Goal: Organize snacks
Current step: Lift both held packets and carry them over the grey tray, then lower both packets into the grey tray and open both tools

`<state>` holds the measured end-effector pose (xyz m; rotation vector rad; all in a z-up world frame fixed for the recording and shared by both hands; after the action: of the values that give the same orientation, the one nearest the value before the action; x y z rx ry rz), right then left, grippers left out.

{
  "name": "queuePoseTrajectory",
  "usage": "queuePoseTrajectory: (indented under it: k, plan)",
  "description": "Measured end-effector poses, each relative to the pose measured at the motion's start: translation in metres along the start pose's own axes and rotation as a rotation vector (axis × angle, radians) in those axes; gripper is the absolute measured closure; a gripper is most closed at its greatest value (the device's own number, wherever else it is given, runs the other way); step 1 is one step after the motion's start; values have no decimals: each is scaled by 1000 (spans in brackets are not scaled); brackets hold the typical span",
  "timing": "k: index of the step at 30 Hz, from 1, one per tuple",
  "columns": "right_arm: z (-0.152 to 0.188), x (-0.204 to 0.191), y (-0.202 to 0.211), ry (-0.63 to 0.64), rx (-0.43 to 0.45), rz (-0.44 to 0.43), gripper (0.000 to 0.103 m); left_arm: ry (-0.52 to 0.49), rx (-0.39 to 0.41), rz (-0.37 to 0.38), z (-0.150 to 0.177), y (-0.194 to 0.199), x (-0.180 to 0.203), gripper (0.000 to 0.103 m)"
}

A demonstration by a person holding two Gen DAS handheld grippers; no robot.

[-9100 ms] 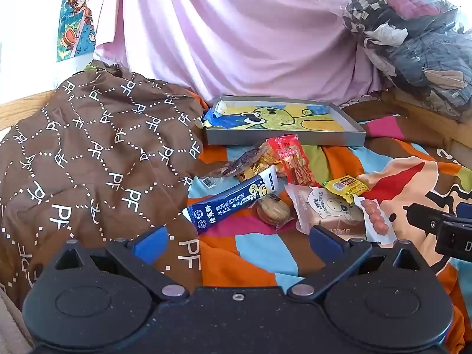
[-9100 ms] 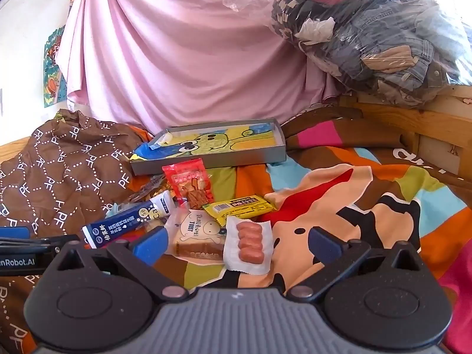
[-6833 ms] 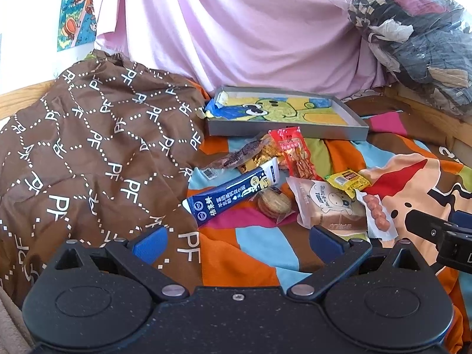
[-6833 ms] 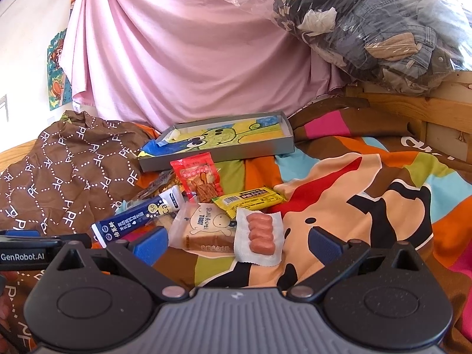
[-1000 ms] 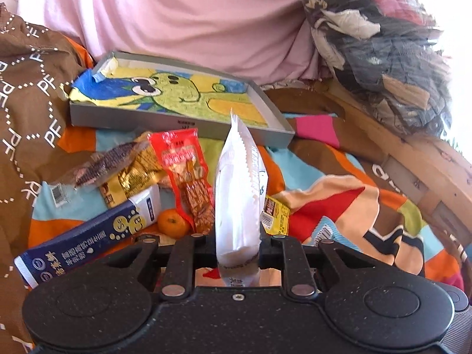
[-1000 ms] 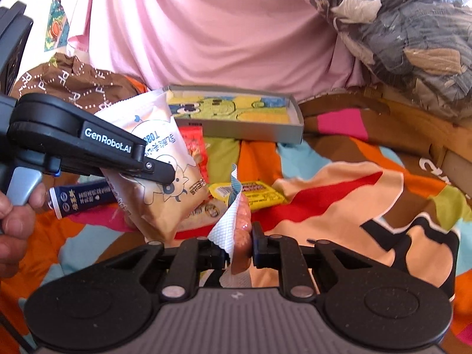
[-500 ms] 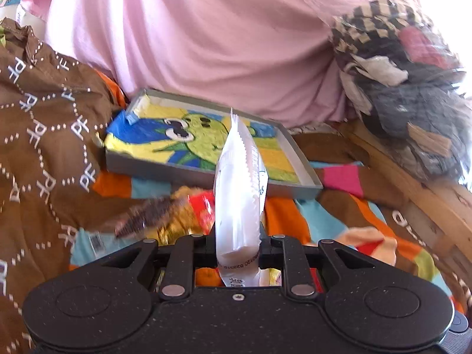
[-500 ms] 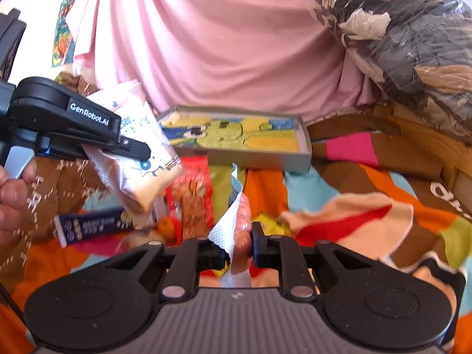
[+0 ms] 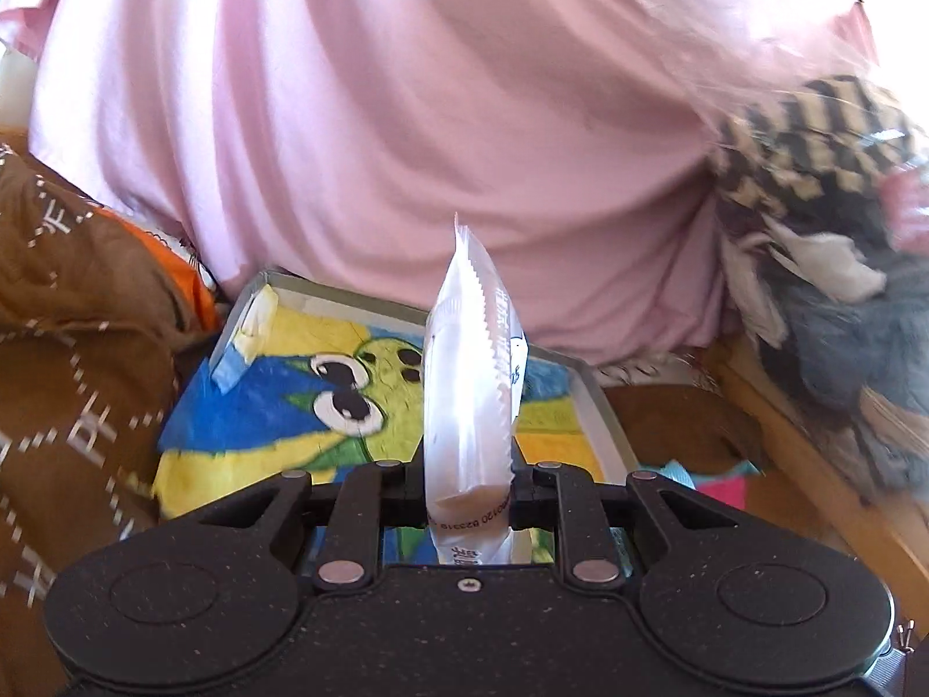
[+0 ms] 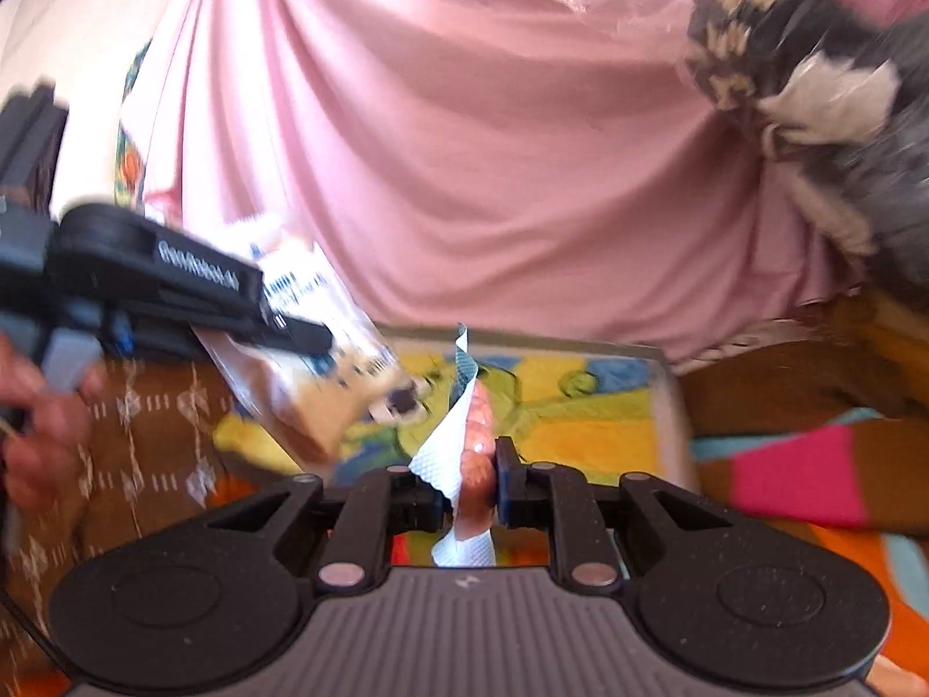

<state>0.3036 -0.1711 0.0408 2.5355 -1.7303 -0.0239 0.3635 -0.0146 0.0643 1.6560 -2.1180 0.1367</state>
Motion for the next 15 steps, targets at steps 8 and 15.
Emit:
queuePoseTrajectory:
  k: [8, 15]
  plan:
    - [8, 7, -67, -75, -57, -57, 85, 44, -96, -9, 9, -60, -19, 81]
    - [37, 20, -83, -123, -155, -20, 85, -7, -155, -67, 30, -84, -26, 81]
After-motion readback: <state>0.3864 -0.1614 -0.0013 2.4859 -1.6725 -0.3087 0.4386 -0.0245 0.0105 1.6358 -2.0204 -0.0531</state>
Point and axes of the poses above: each gripper's, at about its wrist camera, not at the fingertips, and y roughly against the way its jaws point, x to its right, z to its underside, the point moved 7 cm from there along -y, roughly the way its jaws point, and after that the axes turned 13 degrees about x, right-handed, at the moved point
